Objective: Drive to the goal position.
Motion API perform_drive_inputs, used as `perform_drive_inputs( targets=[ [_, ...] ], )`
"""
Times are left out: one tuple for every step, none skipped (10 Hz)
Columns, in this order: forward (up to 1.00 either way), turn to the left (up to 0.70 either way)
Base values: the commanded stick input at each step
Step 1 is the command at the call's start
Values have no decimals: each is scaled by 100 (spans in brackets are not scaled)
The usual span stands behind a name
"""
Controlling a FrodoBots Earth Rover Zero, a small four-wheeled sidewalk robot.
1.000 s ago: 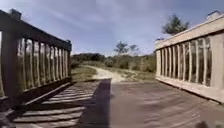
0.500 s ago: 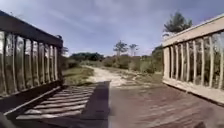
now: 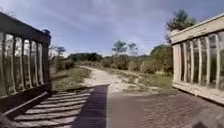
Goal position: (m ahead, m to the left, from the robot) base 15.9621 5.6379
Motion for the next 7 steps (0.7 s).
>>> perform_drive_inputs(
  targets=[
    [85, 0],
    [85, 0],
    [85, 0],
    [85, 0],
    [85, 0],
    [85, 0],
    [85, 0]
  ],
)
